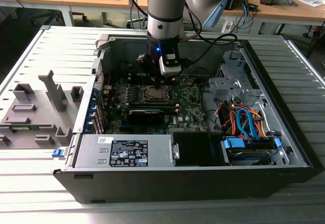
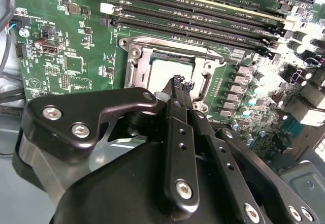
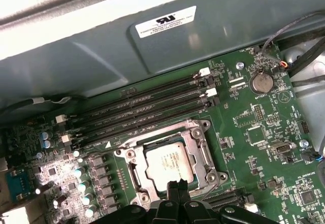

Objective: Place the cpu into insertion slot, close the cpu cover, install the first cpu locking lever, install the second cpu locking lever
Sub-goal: 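Install the first cpu locking lever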

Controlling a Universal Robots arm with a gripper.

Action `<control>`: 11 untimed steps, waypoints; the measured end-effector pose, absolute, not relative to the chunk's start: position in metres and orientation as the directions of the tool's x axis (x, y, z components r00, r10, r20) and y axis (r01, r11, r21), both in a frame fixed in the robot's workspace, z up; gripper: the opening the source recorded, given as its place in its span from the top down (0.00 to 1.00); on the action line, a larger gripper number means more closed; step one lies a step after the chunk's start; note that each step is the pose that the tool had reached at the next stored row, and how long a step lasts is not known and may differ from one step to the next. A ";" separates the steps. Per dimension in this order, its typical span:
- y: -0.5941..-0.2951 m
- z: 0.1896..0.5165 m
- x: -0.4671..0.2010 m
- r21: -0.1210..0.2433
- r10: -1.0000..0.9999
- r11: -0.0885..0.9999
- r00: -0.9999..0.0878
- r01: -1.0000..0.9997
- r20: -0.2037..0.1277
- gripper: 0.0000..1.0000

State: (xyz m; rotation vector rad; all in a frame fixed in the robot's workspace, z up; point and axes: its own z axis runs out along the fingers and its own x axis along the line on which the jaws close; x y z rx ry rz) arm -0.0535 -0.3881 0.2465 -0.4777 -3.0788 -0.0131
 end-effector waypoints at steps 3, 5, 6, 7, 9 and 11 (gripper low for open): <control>-0.388 0.247 -0.054 0.004 0.297 0.955 -0.954 0.297 0.027 0.89; -0.388 0.247 -0.054 0.004 0.294 0.956 -0.955 0.294 0.027 0.89; -0.388 0.247 -0.054 0.004 0.291 0.957 -0.956 0.291 0.027 0.89; -0.388 0.247 -0.054 0.004 0.289 0.957 -0.957 0.289 0.027 0.89; -0.388 0.247 -0.054 0.004 0.286 0.958 -0.958 0.286 0.027 0.89; -0.388 0.247 -0.054 0.004 0.283 0.959 -0.959 0.283 0.027 0.89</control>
